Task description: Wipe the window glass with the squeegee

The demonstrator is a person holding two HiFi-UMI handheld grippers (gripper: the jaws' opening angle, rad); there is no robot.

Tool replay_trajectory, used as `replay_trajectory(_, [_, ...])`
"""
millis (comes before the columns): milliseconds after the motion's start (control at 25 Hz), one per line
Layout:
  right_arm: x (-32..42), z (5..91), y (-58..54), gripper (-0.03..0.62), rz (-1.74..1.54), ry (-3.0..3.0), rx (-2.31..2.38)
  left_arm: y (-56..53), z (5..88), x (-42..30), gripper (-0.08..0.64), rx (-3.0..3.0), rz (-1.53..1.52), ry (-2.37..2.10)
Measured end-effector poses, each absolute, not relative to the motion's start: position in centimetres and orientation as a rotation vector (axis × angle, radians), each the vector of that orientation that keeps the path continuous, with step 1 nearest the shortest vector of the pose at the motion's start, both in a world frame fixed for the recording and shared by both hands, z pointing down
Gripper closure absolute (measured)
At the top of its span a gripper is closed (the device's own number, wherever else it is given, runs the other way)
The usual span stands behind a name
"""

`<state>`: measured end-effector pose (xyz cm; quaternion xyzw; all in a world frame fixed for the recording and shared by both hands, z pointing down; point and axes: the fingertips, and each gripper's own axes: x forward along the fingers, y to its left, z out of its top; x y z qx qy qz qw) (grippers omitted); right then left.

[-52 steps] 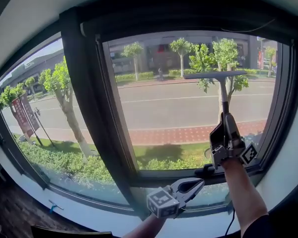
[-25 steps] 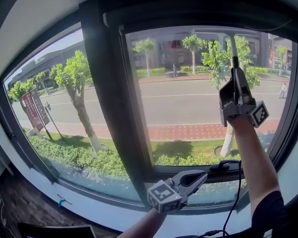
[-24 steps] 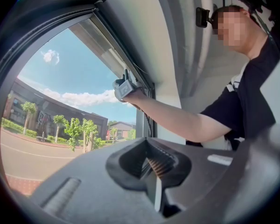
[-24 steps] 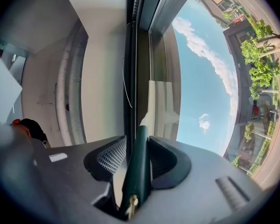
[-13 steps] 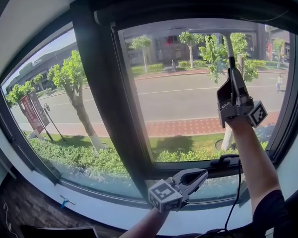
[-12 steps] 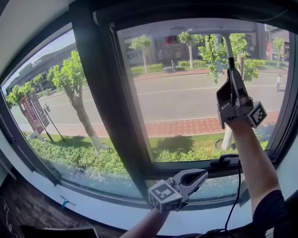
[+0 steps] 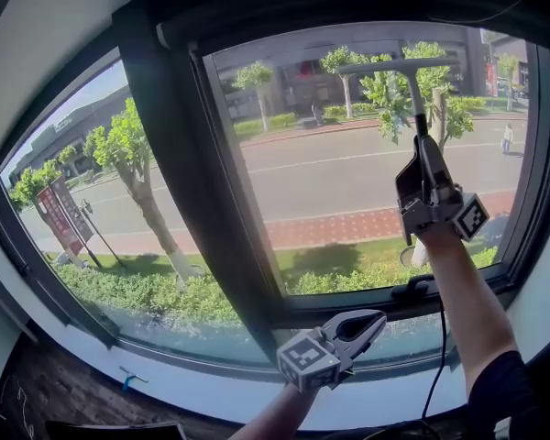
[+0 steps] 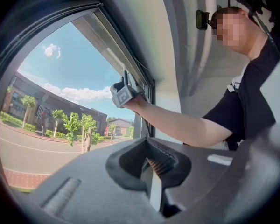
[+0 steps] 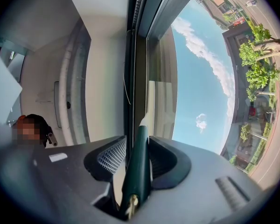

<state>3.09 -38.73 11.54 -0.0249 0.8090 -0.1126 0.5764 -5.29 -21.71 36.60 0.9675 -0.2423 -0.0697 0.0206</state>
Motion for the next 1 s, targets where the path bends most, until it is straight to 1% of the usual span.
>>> replay_trajectory(1000, [3.2,17.6,-37.8,0.436,-0.332,1.904,-0.12,-20.9,37.0,-4.5,0.557,2.983,-0.191,-0.734])
